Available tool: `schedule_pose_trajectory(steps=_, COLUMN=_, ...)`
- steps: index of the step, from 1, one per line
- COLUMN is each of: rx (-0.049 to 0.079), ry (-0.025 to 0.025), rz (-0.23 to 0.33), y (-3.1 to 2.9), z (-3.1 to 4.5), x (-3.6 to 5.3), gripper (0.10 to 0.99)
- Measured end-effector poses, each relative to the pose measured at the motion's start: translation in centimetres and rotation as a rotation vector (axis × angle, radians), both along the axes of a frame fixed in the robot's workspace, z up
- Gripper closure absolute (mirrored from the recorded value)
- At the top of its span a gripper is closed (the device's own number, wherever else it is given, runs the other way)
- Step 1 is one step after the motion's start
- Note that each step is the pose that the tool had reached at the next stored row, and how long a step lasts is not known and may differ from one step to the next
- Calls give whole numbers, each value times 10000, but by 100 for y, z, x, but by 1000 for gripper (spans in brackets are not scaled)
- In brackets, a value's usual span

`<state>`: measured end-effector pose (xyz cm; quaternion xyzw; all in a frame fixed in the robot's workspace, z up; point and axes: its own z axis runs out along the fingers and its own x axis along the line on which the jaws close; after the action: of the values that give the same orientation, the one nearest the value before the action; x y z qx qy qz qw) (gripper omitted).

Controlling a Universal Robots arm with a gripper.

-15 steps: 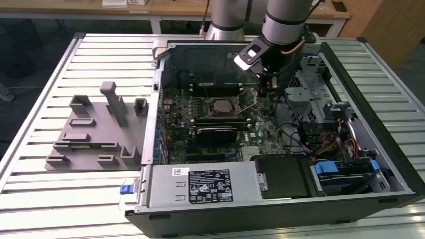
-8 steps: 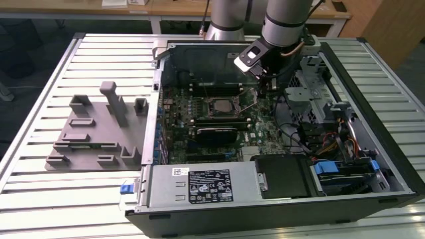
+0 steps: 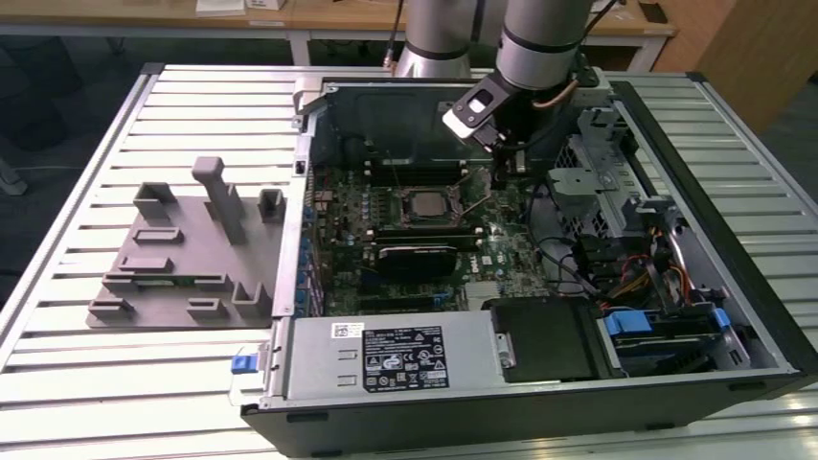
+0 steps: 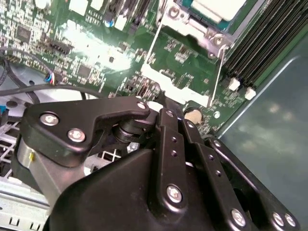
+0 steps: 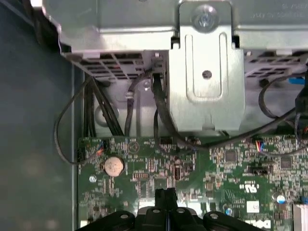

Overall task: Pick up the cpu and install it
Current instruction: 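Close the cpu cover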

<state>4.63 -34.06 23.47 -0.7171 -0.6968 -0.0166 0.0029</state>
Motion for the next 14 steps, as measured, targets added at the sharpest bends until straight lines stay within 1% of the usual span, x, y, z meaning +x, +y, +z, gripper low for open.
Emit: schedule_pose_trajectory(steps=14, rx=-1, ry=-2, rz=-4, y=4, z=0, x=-353, gripper=980)
